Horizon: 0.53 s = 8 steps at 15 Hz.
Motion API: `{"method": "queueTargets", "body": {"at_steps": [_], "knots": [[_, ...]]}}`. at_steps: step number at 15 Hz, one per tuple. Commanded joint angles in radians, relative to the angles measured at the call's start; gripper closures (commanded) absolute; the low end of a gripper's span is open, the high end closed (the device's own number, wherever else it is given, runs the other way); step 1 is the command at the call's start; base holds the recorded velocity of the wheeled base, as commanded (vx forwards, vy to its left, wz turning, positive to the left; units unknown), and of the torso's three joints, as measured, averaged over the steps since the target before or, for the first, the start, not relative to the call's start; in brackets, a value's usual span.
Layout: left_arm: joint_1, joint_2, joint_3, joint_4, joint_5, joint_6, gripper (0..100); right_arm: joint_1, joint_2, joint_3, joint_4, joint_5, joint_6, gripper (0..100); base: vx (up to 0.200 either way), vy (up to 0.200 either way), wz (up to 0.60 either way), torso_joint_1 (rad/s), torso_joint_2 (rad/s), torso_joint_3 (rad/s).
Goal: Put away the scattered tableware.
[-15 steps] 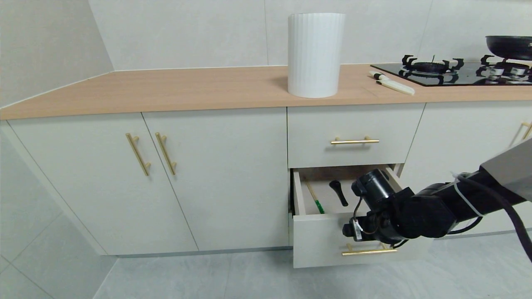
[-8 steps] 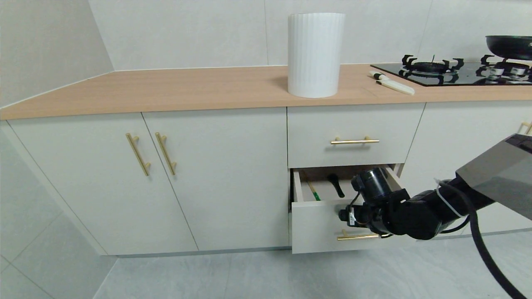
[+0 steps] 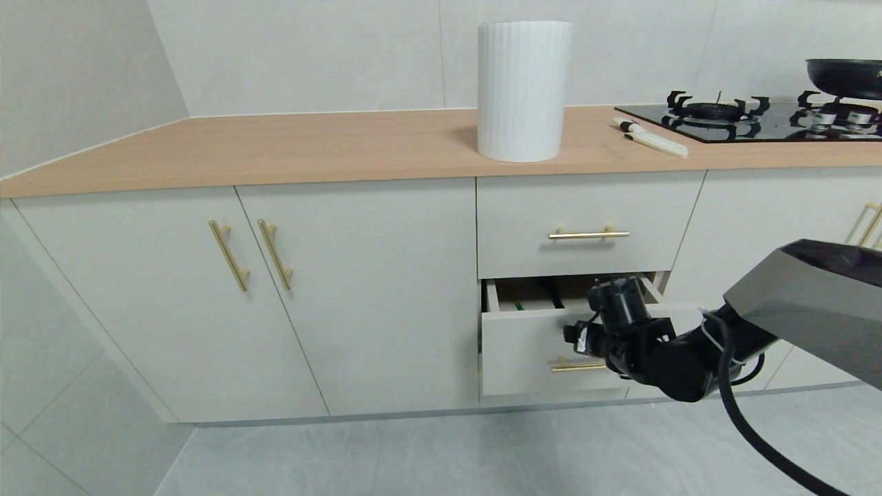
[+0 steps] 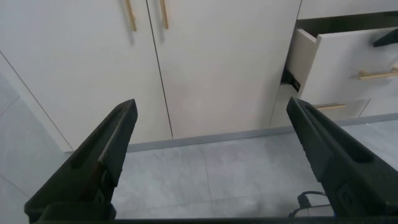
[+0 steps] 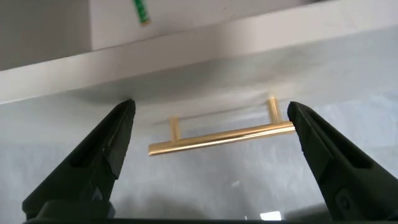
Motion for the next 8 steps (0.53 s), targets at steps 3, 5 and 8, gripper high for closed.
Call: {"method": "queueTargets", "body": {"at_steps": [3, 5, 8], "knots": [[0.0, 0.0, 0.0, 0.0, 0.0, 0.0, 0, -0.018, 0.089, -0.031, -0.104, -0.023, -0.004, 0, 0.0, 0.0, 0.0, 0.0, 0.0, 0.0], [0.0, 0.0, 0.0, 0.0, 0.0, 0.0, 0, -0.032, 0.106, -0.054, -0.105, -0.032, -0.003, 0, 0.0, 0.0, 0.0, 0.0, 0.0, 0.0], [0.0, 0.0, 0.0, 0.0, 0.0, 0.0, 0, -0.055, 0.133, -0.094, -0.105, -0.045, 0.0, 0, 0.0, 0.0, 0.0, 0.0, 0.0, 0.0]]}}
